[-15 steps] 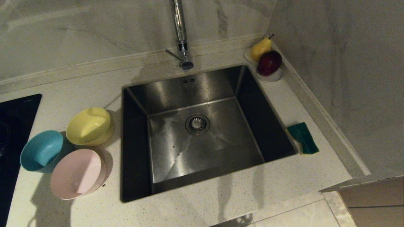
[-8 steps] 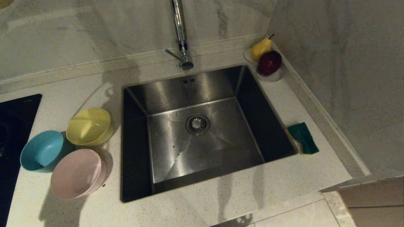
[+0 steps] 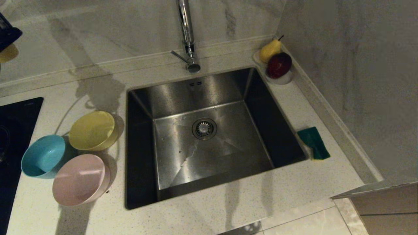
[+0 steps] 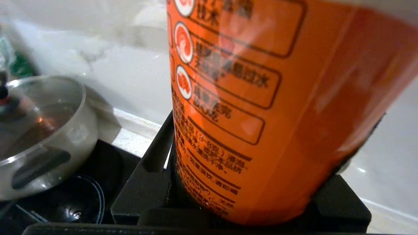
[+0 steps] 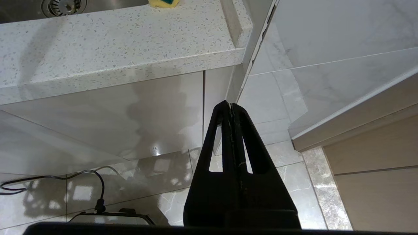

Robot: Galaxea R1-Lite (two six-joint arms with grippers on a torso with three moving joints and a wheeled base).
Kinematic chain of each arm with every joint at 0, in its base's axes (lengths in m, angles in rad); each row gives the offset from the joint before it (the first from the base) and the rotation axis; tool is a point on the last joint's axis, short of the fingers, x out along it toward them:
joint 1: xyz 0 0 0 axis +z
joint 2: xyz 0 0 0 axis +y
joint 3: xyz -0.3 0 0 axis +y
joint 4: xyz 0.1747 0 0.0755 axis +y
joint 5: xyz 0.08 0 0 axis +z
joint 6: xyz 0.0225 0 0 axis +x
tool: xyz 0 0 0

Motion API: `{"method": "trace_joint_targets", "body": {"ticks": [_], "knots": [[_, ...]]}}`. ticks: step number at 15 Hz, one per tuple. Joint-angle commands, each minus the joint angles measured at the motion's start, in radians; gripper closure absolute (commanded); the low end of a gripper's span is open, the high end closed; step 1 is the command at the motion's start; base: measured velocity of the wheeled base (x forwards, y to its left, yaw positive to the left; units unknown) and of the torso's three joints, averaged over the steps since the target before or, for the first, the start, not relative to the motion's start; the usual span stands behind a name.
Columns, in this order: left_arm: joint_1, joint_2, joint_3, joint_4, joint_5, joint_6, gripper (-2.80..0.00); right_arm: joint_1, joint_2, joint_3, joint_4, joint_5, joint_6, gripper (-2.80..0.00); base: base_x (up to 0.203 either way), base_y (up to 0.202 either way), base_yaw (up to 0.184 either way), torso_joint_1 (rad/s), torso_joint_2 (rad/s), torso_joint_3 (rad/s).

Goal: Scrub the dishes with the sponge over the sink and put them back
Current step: Place the dish soap on the table

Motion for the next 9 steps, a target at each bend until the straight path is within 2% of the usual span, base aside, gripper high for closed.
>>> {"method": "trace_joint_targets", "body": {"ticks": [1, 6, 9], "knots": [[0.013, 0.129, 0.044, -0.173, 0.043, 0.004, 0.00, 0.000, 0.000, 0.000, -0.002, 0.000, 0.000, 0.00, 0.000, 0.000, 0.000, 0.000, 0.00, 0.000], [0.029, 0.342, 0.044, -0.412, 0.099, -0.002, 0.00, 0.000, 0.000, 0.000, 0.000, 0.000, 0.000, 0.00, 0.000, 0.000, 0.000, 0.000, 0.00, 0.000], [0.037, 0.447, 0.016, -0.460, 0.122, -0.010, 0.00, 0.000, 0.000, 0.000, 0.000, 0.000, 0.000, 0.00, 0.000, 0.000, 0.000, 0.000, 0.00, 0.000]]}}
